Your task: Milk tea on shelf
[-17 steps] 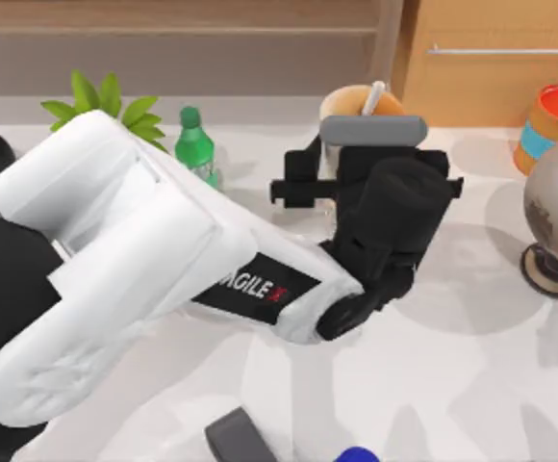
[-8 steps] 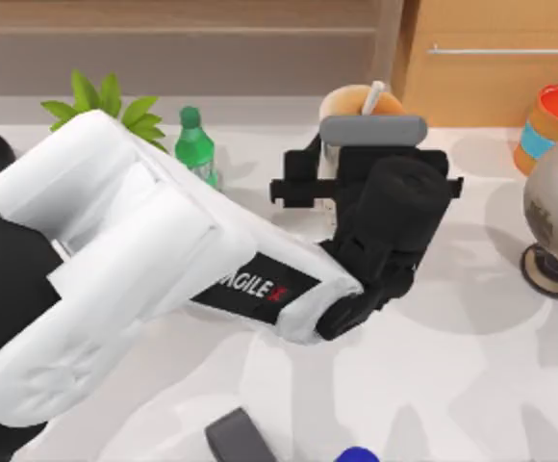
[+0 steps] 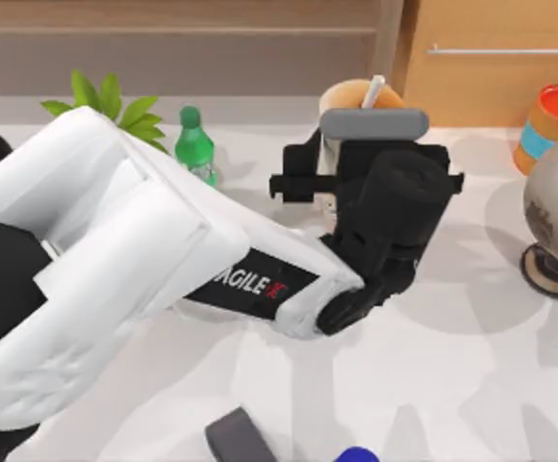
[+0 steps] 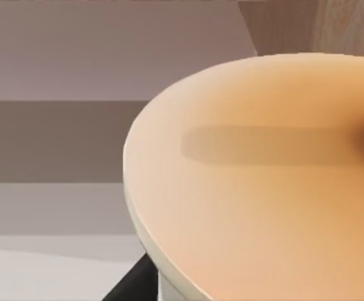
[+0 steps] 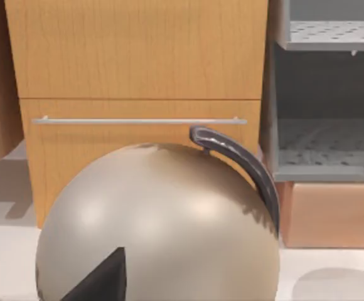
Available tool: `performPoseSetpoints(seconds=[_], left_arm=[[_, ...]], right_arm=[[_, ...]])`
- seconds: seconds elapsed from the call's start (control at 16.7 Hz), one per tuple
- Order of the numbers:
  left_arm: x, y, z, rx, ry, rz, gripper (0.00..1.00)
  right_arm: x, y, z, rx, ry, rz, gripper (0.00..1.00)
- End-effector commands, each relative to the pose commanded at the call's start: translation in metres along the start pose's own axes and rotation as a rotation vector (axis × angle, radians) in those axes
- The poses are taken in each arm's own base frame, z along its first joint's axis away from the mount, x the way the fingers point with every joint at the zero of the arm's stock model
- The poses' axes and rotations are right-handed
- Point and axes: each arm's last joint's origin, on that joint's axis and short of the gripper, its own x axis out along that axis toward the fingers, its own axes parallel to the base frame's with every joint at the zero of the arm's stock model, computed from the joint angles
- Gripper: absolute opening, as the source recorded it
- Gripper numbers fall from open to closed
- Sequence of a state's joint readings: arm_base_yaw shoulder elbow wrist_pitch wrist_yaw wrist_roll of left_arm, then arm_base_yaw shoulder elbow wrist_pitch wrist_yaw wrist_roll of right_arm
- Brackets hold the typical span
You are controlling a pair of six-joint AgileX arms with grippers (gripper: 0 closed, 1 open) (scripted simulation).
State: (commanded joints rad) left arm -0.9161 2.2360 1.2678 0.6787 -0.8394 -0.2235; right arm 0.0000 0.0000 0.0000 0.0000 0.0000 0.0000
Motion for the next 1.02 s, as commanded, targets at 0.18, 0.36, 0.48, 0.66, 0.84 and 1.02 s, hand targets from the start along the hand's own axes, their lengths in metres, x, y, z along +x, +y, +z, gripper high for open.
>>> performPoseSetpoints(seconds=[0.18,0.36,0.48,0.66,0.84,1.02], left_arm=[[0.001,0.000,0.004,-0.008,-0.008,-0.002,0.00],[0.004,0.004,0.040,-0.061,-0.053,-0.013,0.00],[0.009,0.015,0.069,-0.092,-0.082,-0.016,0.00],[0.016,0.041,0.113,-0.118,-0.115,-0.010,0.00],[0.026,0.077,0.149,-0.118,-0.125,0.014,0.00],[0.038,0.118,0.173,-0.096,-0.106,0.048,0.00]], right_arm=[[0.000,0.000,0.000,0.000,0.000,0.000,1.00],[0.000,0.000,0.000,0.000,0.000,0.000,1.00],[0.000,0.000,0.000,0.000,0.000,0.000,1.00],[0.000,0.000,0.000,0.000,0.000,0.000,1.00],[0.000,0.000,0.000,0.000,0.000,0.000,1.00],[0.000,0.000,0.000,0.000,0.000,0.000,1.00]])
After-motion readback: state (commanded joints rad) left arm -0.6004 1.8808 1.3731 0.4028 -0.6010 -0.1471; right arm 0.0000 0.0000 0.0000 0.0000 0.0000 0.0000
